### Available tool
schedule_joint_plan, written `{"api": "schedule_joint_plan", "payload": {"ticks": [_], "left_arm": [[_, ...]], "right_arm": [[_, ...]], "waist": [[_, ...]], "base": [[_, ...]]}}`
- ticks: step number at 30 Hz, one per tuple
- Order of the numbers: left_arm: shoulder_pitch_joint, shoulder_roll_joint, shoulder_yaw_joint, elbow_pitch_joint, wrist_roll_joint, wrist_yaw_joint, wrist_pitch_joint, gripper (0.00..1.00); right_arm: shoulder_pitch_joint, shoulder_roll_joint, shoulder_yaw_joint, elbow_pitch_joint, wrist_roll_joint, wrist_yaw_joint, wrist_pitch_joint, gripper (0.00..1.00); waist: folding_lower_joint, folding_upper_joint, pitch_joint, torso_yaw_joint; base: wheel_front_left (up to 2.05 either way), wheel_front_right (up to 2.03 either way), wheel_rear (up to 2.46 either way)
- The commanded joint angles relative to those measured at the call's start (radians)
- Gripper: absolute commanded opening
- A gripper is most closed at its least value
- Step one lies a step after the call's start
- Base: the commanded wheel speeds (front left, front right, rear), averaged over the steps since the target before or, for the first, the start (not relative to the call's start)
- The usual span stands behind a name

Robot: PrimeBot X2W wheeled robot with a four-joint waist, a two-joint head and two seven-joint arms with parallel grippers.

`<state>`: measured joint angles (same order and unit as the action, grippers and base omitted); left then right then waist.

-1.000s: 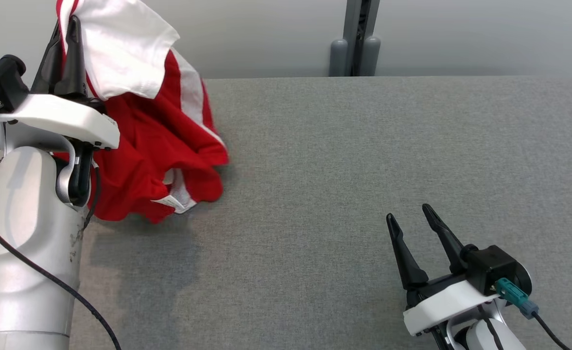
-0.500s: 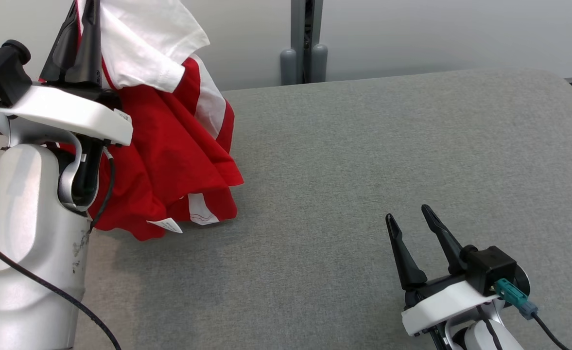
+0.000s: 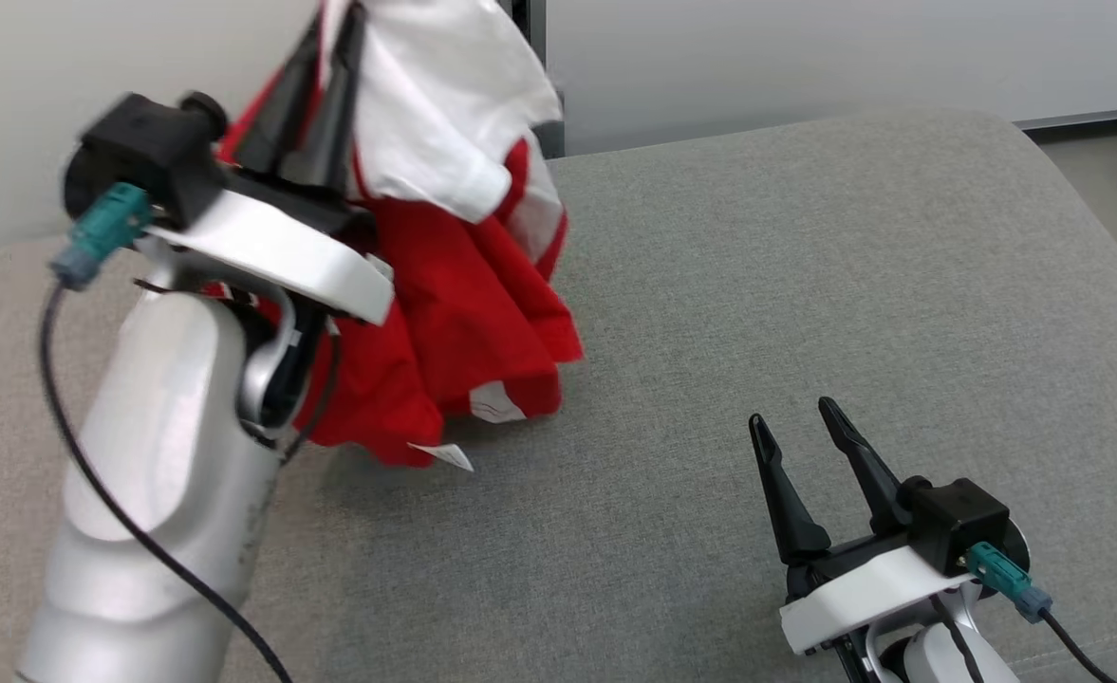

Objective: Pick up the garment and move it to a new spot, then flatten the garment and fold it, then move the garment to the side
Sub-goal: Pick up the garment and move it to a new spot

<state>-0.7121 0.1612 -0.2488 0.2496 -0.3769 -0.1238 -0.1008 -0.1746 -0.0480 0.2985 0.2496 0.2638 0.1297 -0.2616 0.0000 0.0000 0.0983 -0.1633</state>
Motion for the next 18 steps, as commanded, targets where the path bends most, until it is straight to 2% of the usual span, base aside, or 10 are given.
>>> {"api": "schedule_joint_plan", "payload": {"ticks": [1,5,6,7,12,13,14,15,18], "left_arm": [[0.028,-0.014,-0.046,0.028,0.008,-0.006,-0.007,0.0],[0.052,-0.036,-0.119,0.095,0.011,-0.008,-0.025,0.0],[0.068,-0.048,-0.17,0.156,0.017,-0.008,-0.044,0.0],[0.068,-0.048,-0.17,0.156,0.017,-0.008,-0.044,0.0],[0.094,-0.072,-0.323,0.297,-0.042,-0.006,-0.084,0.0],[0.095,-0.074,-0.346,0.316,-0.053,-0.006,-0.094,0.06],[0.094,-0.074,-0.367,0.335,-0.06,-0.006,-0.106,0.37],[0.093,-0.075,-0.381,0.352,-0.07,-0.006,-0.116,1.0],[0.092,-0.084,-0.401,0.383,-0.096,-0.006,-0.142,1.0]], "right_arm": [[0.002,-0.005,-0.001,0.0,0.002,0.002,-0.005,1.0],[-0.005,-0.005,-0.002,-0.002,0.001,0.002,-0.005,1.0],[-0.009,-0.005,-0.002,-0.004,0.001,0.002,-0.005,1.0],[-0.009,-0.005,-0.002,-0.004,0.001,0.002,-0.005,1.0],[-0.017,-0.005,-0.01,-0.002,-0.01,0.002,-0.005,1.0],[-0.017,-0.005,-0.011,-0.002,-0.011,0.002,-0.005,1.0],[-0.016,-0.005,-0.012,-0.002,-0.014,0.002,-0.005,1.0],[-0.015,-0.005,-0.014,-0.002,-0.015,0.002,-0.005,1.0],[-0.011,-0.005,-0.017,-0.006,-0.021,0.002,-0.005,1.0]], "waist": [[0.0,0.0,0.006,-0.004],[0.0,0.0,0.019,-0.007],[0.0,0.0,0.028,-0.007],[0.0,0.0,0.028,-0.007],[0.0,0.0,0.046,-0.004],[0.0,0.0,0.047,-0.003],[0.0,0.0,0.048,-0.001],[0.0,0.0,0.048,0.001],[0.0,0.0,0.045,0.013]], "base": [[0.0,0.0,0.0],[0.0,0.0,0.0],[0.0,0.0,0.0],[0.0,0.0,0.0],[0.0,0.0,0.0],[0.0,0.0,0.0],[0.0,0.0,0.0],[0.0,0.0,0.0],[0.0,0.0,0.0]]}}
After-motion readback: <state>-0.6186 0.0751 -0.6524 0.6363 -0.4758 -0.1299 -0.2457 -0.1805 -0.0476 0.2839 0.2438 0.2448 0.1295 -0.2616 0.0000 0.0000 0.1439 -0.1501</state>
